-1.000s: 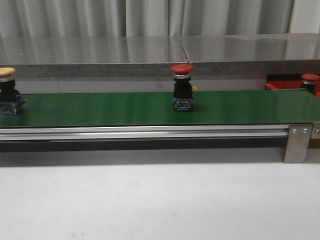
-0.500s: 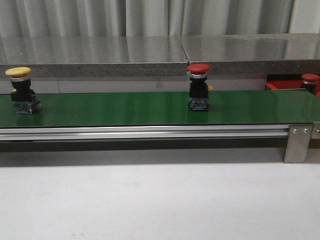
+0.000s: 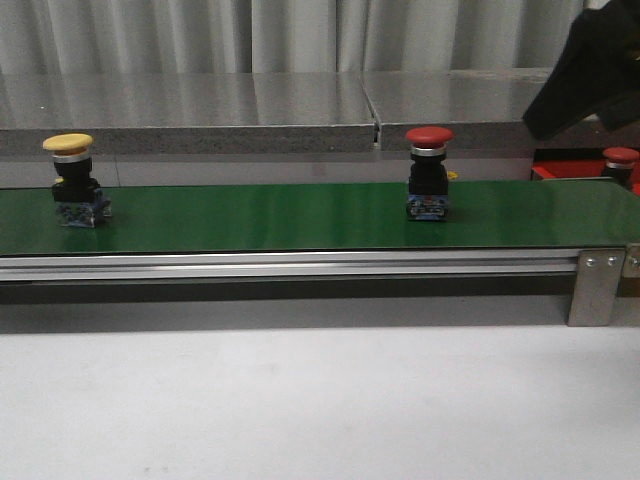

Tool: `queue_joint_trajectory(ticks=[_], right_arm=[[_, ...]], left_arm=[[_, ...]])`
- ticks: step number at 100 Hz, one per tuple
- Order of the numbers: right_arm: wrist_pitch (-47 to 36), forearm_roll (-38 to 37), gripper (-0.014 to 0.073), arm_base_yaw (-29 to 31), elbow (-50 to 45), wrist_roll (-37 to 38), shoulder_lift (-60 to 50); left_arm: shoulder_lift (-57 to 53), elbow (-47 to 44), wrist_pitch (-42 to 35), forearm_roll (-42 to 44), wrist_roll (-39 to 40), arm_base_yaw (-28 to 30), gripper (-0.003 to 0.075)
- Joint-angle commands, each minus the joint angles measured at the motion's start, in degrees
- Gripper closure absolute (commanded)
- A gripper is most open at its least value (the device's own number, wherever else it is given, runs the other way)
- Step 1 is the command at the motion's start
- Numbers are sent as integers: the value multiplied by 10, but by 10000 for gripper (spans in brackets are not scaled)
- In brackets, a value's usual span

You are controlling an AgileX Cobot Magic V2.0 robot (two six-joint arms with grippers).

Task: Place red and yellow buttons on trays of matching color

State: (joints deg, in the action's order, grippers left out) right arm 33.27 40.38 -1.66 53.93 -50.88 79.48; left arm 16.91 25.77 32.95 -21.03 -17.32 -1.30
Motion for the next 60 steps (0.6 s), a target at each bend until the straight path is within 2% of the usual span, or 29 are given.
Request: queue_joint_trajectory(ticks=[1,34,60], right_arm=[[-29,17,-35,-16,43,-12,27],[-20,17,-35,-23,130,-18,144],[-14,17,-30,-23,175,-42,194]], left_arm=[[5,15,-39,-15,0,-5,739],[5,15,-39,-15,0,-5,739],[5,15,-39,-15,0,-5,739]])
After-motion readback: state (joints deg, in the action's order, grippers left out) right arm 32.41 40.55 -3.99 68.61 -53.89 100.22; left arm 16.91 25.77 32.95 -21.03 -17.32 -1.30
